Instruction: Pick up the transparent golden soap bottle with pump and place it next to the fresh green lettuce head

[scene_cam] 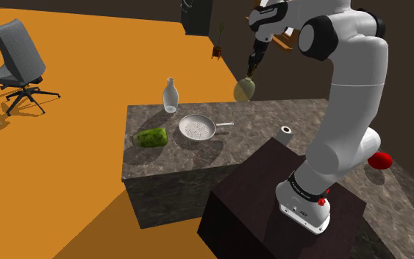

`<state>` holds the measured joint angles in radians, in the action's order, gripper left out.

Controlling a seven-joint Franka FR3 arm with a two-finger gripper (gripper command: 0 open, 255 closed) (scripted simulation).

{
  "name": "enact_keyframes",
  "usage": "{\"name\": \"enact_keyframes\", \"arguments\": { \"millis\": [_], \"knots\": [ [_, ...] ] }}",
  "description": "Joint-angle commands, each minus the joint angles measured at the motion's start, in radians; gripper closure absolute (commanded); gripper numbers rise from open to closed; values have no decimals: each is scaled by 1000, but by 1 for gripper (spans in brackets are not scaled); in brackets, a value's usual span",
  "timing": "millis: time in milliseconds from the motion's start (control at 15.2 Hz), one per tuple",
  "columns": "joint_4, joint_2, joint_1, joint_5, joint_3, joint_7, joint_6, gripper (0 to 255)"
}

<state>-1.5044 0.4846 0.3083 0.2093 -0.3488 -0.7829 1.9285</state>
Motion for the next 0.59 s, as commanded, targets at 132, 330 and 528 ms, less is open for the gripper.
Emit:
{"name": "enact_keyframes", "arguments": {
  "millis": [132, 330, 528],
  "knots": [
    [37, -12, 0, -6, -3, 8, -48, 255],
    [67, -19, 1, -10, -5, 12, -84, 255],
    [100, -25, 3, -13, -6, 15, -122, 255]
  ]
}}
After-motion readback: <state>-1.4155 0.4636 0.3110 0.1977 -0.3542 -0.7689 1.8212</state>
